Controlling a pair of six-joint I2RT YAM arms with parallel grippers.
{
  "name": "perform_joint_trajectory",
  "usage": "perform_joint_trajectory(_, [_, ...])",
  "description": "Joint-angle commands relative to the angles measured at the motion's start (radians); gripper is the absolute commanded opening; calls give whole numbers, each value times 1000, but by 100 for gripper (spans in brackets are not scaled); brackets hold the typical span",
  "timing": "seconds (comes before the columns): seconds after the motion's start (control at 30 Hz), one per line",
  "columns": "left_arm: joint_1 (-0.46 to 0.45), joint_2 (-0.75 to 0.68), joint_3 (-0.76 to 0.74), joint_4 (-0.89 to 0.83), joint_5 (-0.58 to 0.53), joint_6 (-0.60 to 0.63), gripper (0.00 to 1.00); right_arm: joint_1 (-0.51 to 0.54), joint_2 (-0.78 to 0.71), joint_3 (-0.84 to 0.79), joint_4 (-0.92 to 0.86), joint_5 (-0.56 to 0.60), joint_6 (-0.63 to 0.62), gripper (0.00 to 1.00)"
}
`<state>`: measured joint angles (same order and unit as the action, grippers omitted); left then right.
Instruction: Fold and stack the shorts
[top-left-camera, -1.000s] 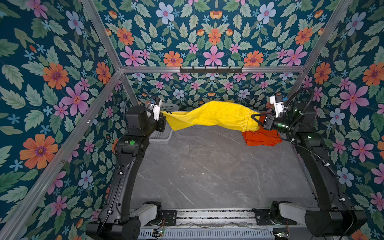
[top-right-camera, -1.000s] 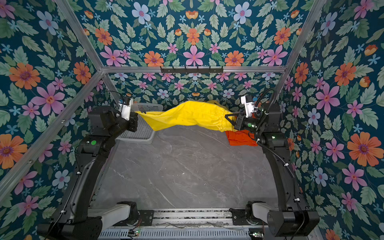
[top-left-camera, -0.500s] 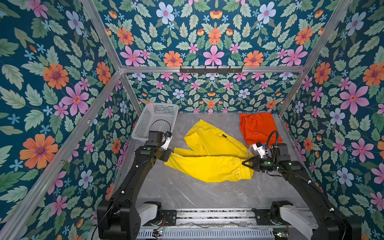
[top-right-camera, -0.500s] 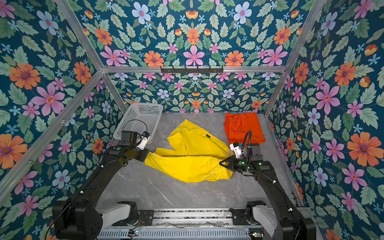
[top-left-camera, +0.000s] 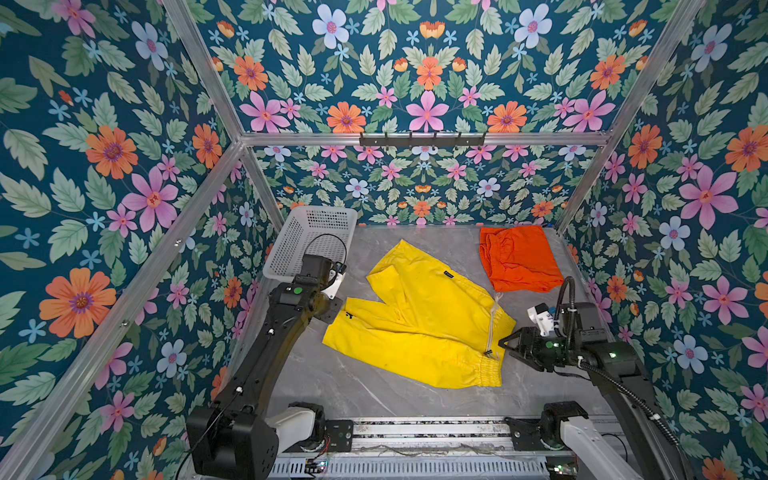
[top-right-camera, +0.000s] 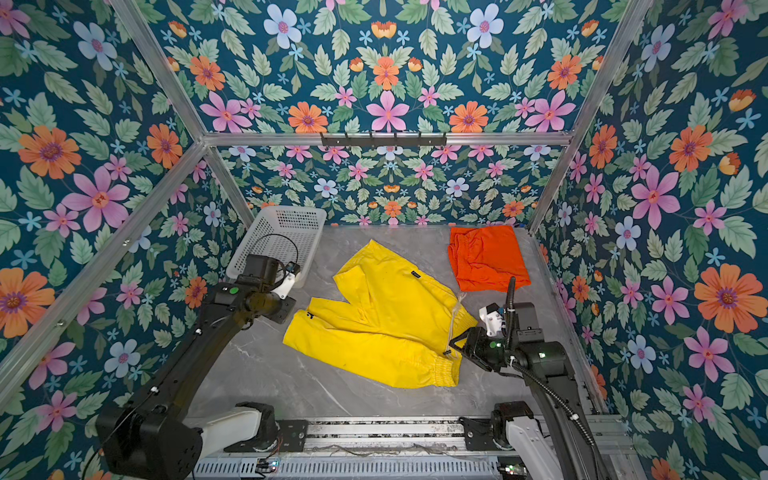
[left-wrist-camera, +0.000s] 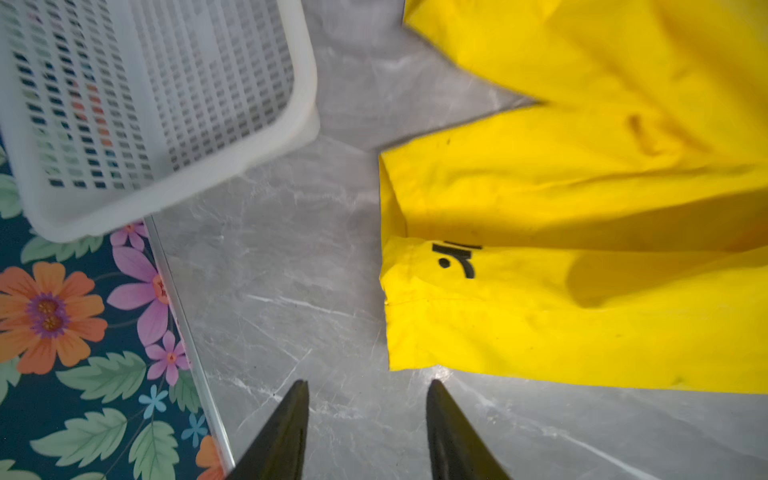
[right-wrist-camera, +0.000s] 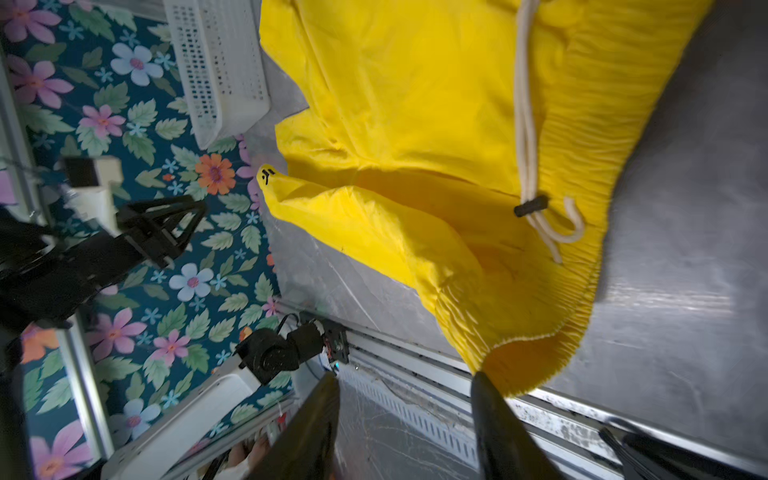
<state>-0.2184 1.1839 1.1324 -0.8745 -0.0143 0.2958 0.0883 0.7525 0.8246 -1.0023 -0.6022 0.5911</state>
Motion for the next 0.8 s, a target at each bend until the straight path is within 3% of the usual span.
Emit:
perform_joint_trajectory(0.0, [-5, 3, 24, 86, 163, -79, 48, -3, 54, 8, -49, 200, 18, 55])
perform_joint_trajectory(0.13, [-53, 90, -4, 280, 272, -171, 48, -58, 187, -32, 95, 247, 4, 59])
perform_joint_trajectory(0.3, [-135, 271, 31, 431, 228, -261, 49, -111, 318, -87, 318, 197, -3, 60])
perform_joint_trajectory(0.4, [-177, 382, 53, 520, 267, -313, 49, -110, 418, -87, 403, 187, 1, 60])
perform_joint_trajectory(0.53, [-202, 508, 97, 581, 280, -372, 50, -111, 535, -87, 487, 188, -6, 60])
perform_joint_trajectory(0.77, [-196, 637, 189, 592, 249, -519, 63, -111, 705, -77, 670, 84, 5, 56])
